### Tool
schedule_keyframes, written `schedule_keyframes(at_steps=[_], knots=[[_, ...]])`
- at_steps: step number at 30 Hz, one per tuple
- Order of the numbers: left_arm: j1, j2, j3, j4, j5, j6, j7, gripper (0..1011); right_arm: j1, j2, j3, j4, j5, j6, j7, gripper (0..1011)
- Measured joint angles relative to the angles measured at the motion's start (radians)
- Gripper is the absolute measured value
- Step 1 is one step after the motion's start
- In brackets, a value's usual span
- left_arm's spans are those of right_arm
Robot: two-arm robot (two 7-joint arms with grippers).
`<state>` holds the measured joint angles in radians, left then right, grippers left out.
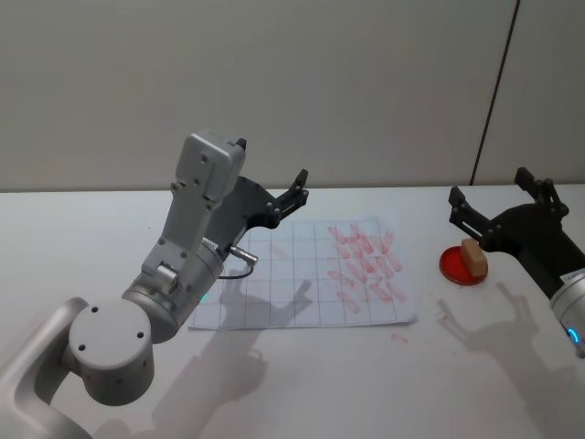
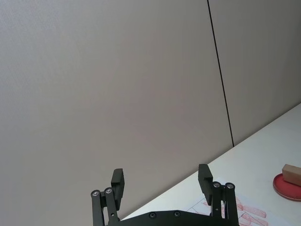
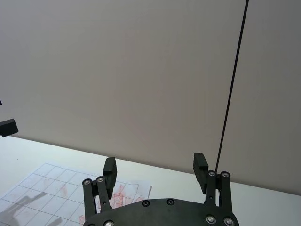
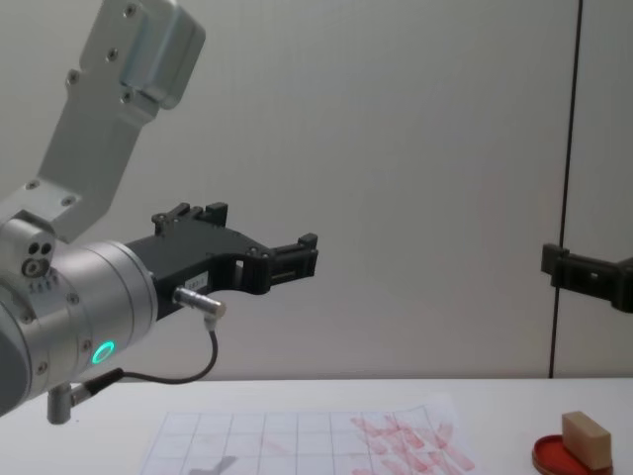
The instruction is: Use the one hand to pick up the stamp and affix it onto the A4 paper.
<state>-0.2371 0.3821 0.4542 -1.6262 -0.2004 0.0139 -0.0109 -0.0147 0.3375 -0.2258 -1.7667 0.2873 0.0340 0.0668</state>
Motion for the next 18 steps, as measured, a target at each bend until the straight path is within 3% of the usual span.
schedule_keyframes(at_steps=[18], knots=[[0.0,0.0,0.0,0.0,0.0,0.0,0.0,1001,0.0,0.0,0.0,0.0,0.0,0.0,0.0,1001]])
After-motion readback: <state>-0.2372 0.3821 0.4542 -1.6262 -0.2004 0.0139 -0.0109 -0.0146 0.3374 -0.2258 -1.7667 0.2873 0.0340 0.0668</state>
